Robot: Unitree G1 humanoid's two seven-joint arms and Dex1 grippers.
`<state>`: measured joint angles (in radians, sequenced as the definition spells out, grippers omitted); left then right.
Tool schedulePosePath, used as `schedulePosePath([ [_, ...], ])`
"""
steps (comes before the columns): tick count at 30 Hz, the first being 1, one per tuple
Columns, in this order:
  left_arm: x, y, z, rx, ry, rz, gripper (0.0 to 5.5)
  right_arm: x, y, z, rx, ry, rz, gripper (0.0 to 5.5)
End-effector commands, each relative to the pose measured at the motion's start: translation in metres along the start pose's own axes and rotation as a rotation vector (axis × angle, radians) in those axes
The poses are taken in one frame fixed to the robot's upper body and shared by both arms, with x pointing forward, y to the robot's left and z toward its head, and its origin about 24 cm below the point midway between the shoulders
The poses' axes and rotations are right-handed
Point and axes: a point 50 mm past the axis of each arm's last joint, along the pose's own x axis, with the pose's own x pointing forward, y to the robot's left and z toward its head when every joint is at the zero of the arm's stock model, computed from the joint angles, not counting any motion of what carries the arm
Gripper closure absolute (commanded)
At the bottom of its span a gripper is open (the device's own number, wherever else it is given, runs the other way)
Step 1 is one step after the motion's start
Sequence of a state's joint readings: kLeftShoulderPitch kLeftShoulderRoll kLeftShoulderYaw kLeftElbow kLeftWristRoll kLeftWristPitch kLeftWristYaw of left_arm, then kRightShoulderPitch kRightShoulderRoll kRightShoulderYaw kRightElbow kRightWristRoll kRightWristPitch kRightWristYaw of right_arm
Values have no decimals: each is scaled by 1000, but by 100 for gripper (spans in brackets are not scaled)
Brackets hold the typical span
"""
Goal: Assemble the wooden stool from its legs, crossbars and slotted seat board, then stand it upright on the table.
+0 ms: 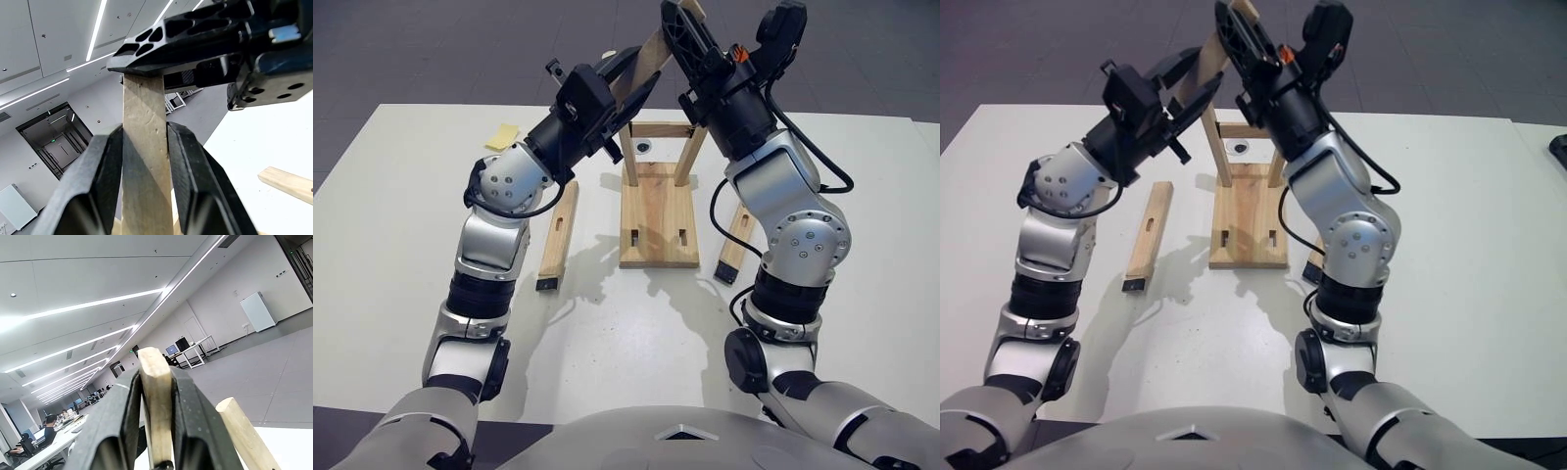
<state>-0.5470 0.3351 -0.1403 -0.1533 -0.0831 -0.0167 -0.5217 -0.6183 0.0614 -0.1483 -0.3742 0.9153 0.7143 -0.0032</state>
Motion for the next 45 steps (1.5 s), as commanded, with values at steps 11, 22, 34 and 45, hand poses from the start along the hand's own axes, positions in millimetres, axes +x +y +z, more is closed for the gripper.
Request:
schedulePosePath([
  [11, 0, -22, -41, -105, 238, -70, 256, -4, 2, 17, -73, -31, 18, 508],
  [22, -47, -24, -80, -236, 472, 178, 81, -59, -35, 130, -875, -346, -510, 509],
  [34, -56, 16, -90, -439, 443, 766, 10, -116, -100, 26, -464, -121, -910, 509],
  [45, -59, 17, -101, -507, 458, 907, 10, -139, -93, -4, -166, -173, -1007, 509],
])
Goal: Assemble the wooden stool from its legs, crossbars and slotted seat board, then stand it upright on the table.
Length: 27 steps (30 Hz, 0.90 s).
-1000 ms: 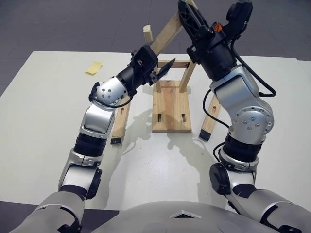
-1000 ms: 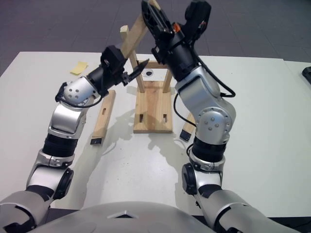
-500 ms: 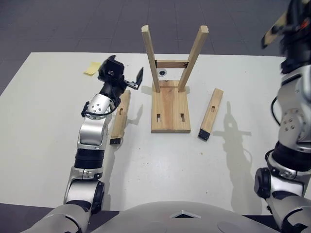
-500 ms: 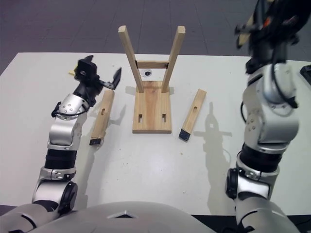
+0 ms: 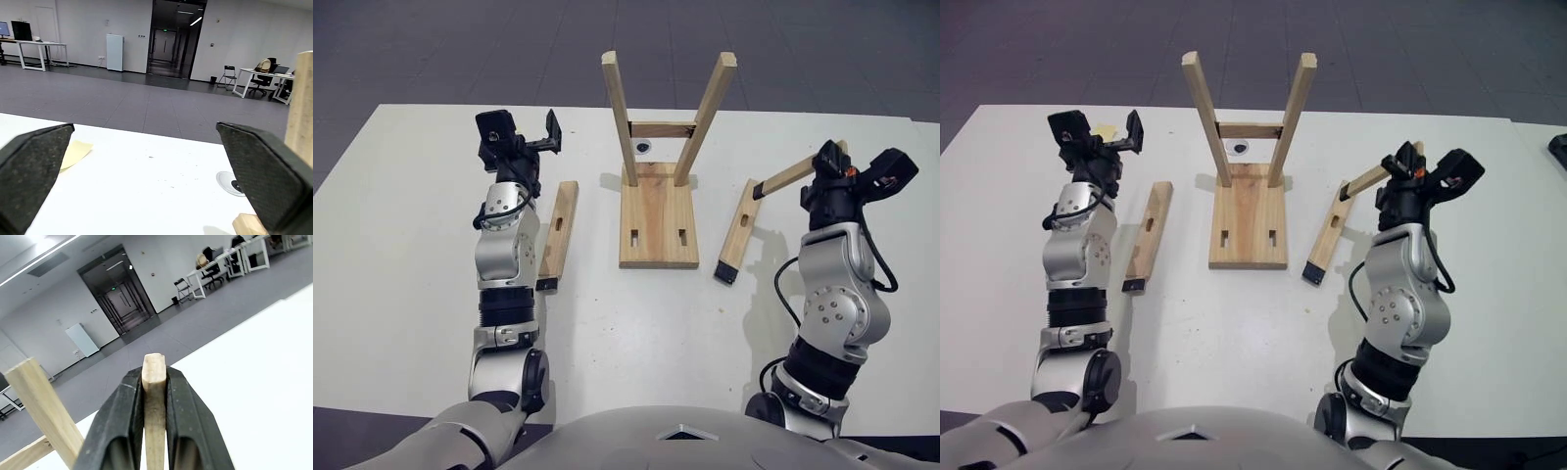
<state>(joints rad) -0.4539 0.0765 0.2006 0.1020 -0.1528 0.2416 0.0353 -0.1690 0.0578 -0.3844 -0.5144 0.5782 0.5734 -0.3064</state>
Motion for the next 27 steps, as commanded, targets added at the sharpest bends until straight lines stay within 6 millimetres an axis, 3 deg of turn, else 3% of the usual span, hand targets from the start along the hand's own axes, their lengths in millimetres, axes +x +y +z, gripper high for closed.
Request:
schedulePosePath([
  [1, 3, -4, 1, -13, -10, 10, 10, -6, -2, -11, 48, 37, -31, 509],
  [13, 8, -8, 1, -23, -19, 5, 10, -4, -25, -42, 75, 72, -116, 509],
  [21, 14, -9, 4, -28, -37, -5, 10, 2, -30, -50, 101, 53, -135, 509],
  [27, 15, -11, 5, -30, -41, -4, 10, 6, -28, -52, -98, 60, -130, 509],
])
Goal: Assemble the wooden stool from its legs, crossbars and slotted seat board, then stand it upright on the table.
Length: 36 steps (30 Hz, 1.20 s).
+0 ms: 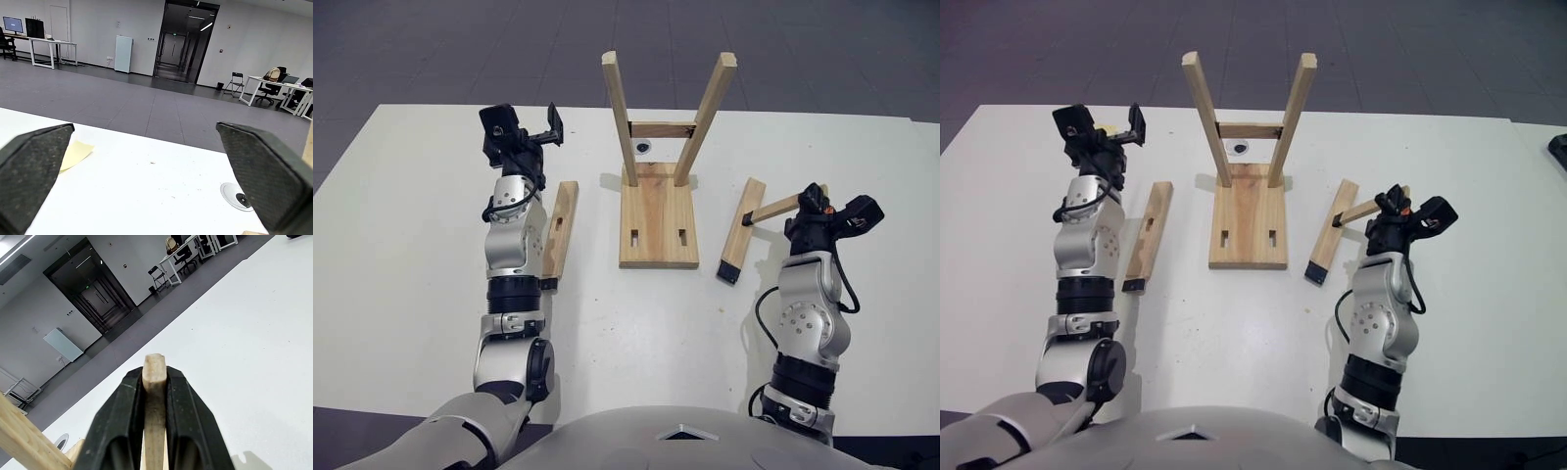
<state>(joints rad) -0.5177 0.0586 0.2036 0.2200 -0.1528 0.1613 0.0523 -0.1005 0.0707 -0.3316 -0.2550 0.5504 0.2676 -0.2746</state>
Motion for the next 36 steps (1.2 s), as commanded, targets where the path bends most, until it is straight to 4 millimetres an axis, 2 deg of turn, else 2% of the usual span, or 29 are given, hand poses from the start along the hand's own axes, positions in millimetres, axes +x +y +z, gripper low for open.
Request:
schedulePosePath([
  [1, 3, -4, 9, -4, -24, -7, 10, 0, 3, -16, -159, 67, -14, 509],
  [11, 0, -12, 43, -46, -62, 37, 10, 0, 4, -24, -408, 120, 28, 509],
  [17, -2, -11, 47, -37, -65, 56, 10, -5, -4, -36, -397, 182, 10, 509],
  [25, -3, -9, 50, 17, -88, 71, 10, -17, -17, -64, -619, 288, 82, 509],
  [32, -7, -8, 48, 44, -75, 70, 10, -38, -59, -80, -698, 424, -4, 509],
  [36, -8, -11, 51, 86, -82, 46, 10, -54, -74, -76, -660, 463, -90, 509],
])
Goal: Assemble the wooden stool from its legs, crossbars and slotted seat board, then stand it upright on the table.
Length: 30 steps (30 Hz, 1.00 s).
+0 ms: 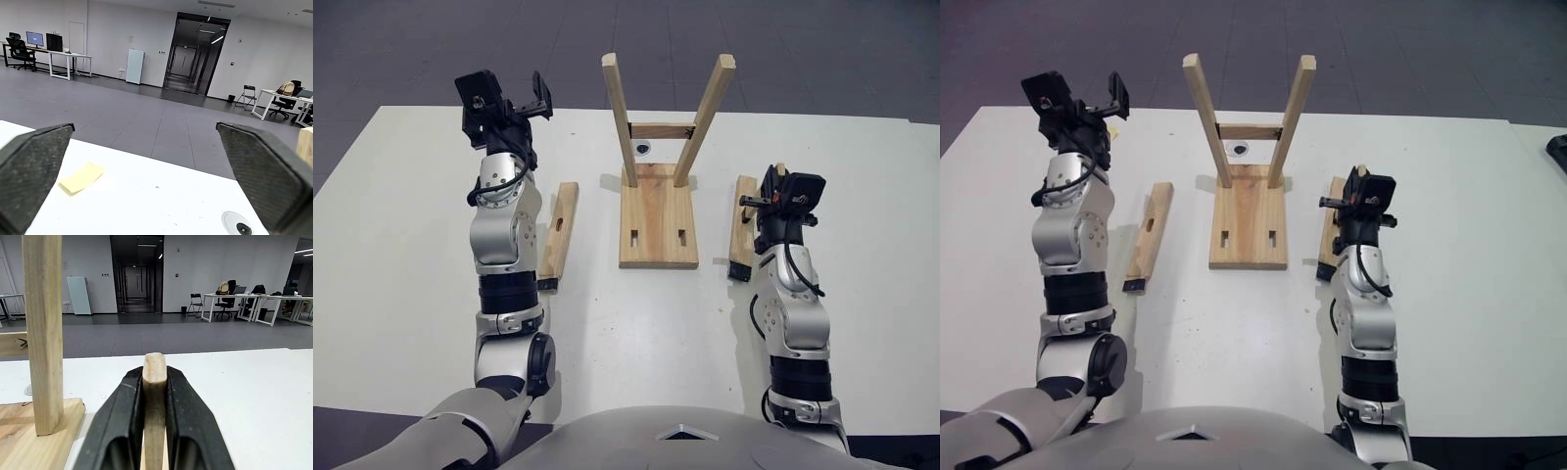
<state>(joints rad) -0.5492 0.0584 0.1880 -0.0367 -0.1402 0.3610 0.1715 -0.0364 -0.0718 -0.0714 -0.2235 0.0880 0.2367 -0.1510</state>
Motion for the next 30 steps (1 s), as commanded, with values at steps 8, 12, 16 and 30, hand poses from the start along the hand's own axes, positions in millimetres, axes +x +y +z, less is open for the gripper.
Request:
schedulePosePath([
  [8, -9, 0, -2, 75, 25, -11, 10, -67, -35, -104, -25, 635, -92, 509],
  [12, -7, -4, -2, -2, 42, 0, 10, -47, -36, -95, -12, 595, -89, 509],
  [16, -4, -9, -2, -27, 50, 0, 10, -35, -36, -87, -30, 548, -75, 509],
  [30, -3, -8, -10, -6, 80, 7, 10, -19, -37, -73, -53, 480, -58, 451],
])
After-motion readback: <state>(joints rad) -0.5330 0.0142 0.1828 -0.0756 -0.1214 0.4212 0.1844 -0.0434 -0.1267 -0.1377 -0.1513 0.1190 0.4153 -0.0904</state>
